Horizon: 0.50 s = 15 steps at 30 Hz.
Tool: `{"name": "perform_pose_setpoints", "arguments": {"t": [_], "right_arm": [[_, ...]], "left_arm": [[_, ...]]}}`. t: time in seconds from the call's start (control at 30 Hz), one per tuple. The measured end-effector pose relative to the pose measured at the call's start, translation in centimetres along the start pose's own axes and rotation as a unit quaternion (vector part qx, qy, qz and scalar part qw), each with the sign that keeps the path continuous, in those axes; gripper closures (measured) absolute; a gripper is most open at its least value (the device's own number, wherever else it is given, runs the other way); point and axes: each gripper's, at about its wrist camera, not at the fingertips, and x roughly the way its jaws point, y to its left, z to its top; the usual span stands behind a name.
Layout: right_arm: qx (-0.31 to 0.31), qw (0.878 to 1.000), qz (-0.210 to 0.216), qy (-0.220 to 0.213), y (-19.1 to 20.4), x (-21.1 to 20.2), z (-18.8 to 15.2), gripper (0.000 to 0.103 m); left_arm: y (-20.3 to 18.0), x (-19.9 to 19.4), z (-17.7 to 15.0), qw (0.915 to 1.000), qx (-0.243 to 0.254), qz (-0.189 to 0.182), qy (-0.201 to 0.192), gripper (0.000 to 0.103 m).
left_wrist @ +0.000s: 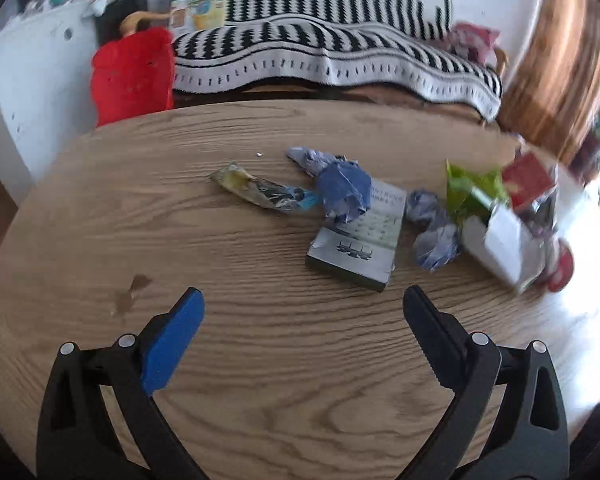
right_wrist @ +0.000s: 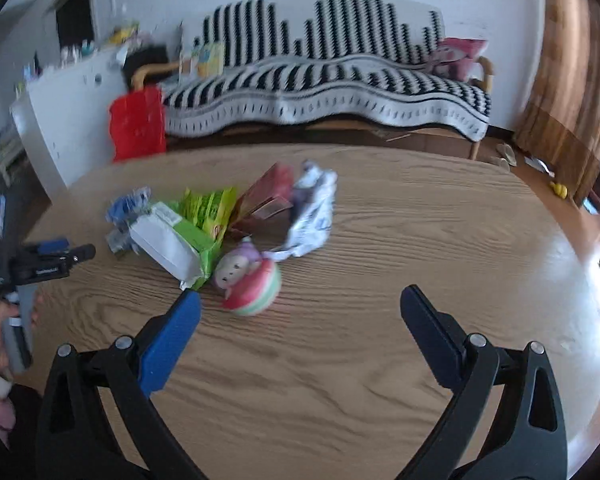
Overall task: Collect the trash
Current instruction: 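Return both tools to the table over the remaining trash, then grasp the pink-green ball toy with the right tool while the left tool grasps the booklet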
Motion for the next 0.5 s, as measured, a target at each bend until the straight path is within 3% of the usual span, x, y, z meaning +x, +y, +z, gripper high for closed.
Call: {"name": "perform_pose_setpoints", "arguments": {"t": [0.2,0.37,0.5], "right_arm": [[0.08,0.995,0.038,0.048,-1.0,5.8,0.6,0.006],[0.145,0.985,0.069,0.064,-3.8,8.2,0.2,0.006],[0.17,0.977,0.107,0.075,-4.6,9.8,0.4,0.006]], "left_arm": [[-0.6,3.4,0.6,0.9995,0.006,-0.022,0.021,0.006],[-1.7,6.2,1.0,0.9983,0.049,-0.002,0.031,0.006],[-2.3,7.2,2.0,0.9983,0.052,-0.005,0.024,0.006]]}}
